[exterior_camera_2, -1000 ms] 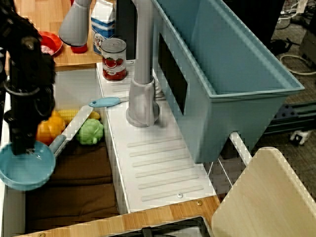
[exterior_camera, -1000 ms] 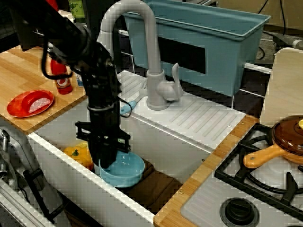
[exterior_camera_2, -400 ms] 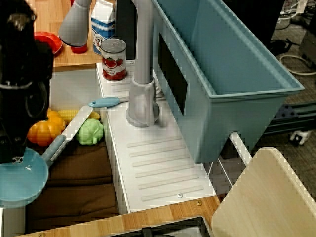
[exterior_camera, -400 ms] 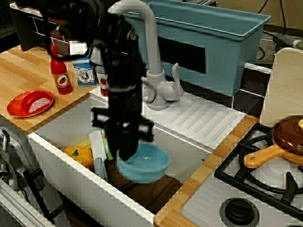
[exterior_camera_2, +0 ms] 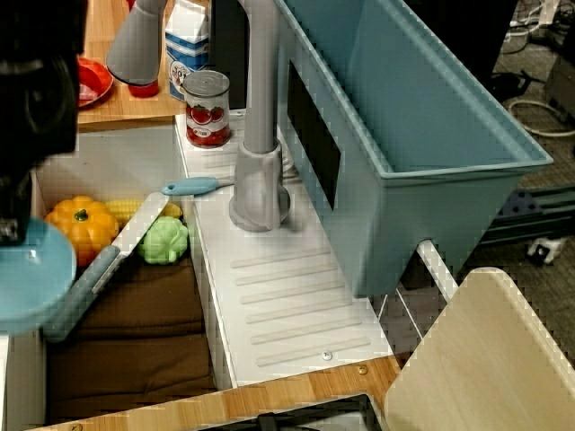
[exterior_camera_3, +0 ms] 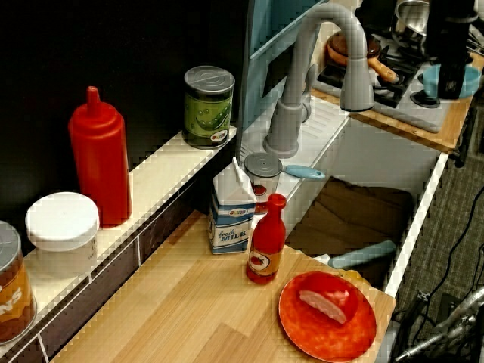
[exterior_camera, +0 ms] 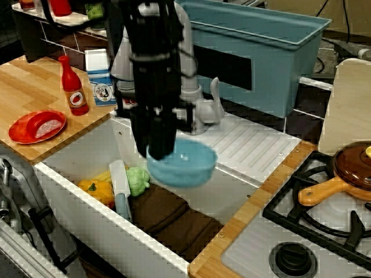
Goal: Lift bowl
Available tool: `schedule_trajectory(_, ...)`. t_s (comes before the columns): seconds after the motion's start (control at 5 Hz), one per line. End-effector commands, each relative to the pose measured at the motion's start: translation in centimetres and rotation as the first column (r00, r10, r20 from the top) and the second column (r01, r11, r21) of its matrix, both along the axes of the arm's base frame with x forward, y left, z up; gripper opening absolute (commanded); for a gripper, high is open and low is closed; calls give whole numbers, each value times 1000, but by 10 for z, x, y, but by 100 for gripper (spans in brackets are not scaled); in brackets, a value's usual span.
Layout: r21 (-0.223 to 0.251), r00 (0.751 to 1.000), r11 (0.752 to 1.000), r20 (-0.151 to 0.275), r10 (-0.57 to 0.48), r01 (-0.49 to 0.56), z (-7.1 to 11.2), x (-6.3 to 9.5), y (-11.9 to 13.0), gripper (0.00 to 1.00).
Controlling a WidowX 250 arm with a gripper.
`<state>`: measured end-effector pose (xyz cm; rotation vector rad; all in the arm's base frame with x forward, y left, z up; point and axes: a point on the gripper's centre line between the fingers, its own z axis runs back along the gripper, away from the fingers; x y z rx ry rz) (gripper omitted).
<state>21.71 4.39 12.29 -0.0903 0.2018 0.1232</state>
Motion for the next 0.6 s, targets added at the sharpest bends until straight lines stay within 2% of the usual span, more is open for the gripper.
schedule_trajectory(0.0, -30, 997, 999, 77, -20, 22, 21, 3, 8, 0)
schedule_trajectory(0.4, -61, 992, 996, 117, -56, 64, 19, 5, 8, 0)
